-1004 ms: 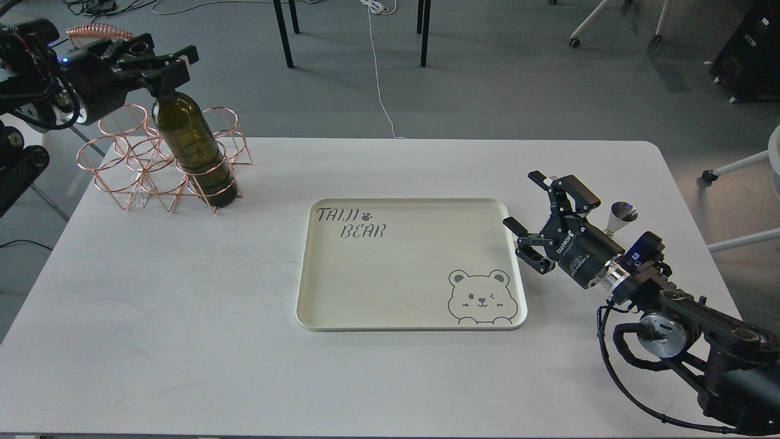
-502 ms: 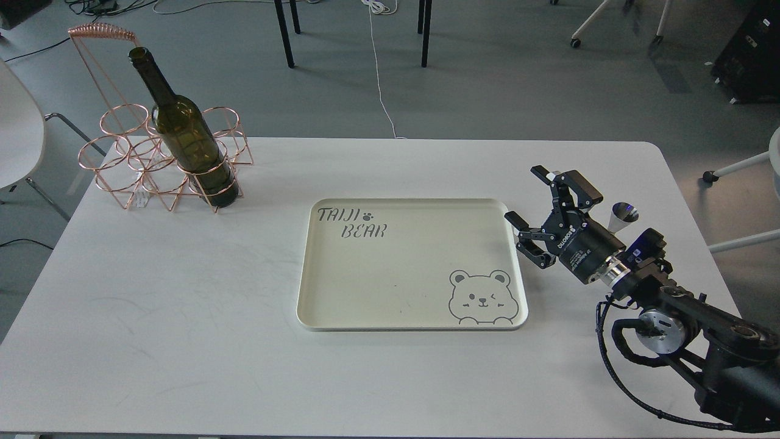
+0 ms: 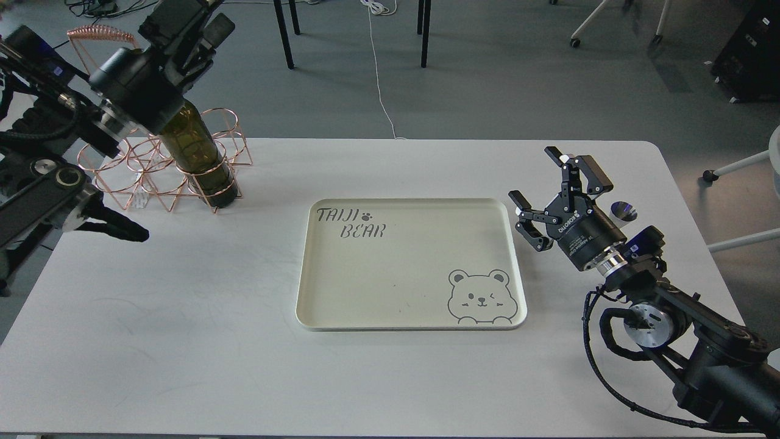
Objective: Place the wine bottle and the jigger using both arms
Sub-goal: 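Open the left gripper and lift it away from the bottle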
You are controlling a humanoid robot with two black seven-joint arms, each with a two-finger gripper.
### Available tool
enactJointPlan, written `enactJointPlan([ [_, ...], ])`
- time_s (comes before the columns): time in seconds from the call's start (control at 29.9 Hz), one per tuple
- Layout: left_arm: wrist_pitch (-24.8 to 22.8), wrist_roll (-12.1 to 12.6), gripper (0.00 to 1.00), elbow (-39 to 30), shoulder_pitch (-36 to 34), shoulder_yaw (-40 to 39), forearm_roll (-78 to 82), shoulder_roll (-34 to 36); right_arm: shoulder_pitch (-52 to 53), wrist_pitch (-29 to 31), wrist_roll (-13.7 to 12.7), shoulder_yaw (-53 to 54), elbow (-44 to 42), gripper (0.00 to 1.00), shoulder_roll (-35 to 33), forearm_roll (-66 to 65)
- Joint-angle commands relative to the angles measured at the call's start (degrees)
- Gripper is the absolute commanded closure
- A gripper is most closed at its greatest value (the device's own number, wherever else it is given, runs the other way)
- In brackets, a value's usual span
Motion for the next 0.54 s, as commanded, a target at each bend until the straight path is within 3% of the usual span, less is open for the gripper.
enactJointPlan([
  [0.0,-0.3,0.0,0.02,0.0,9.8,-5.8,0.0,-7.3,0.1,0.4,0.0,-0.4,-0.1,0.01,0.1,0.0],
  [0.13,-1.8,0.1,0.02,0.1,18.2,-10.5,-0.1,-14.0,-1.4,0.4,0.0,-0.4,0.0,0.01,0.3,0.6],
  [0.3,-7.6,8.4,0.02,0.6,25.9,-17.8,-0.2,-19.8,-2.9,0.6,0.0,-0.4,0.2,0.01,1.5,0.6],
  [0.5,-9.6,9.5,0.02,0.9,29.2,-20.6,-2.5,-21.7,-3.1,0.7,0.0,-0.4,0.5,0.01,1.6,0.6],
])
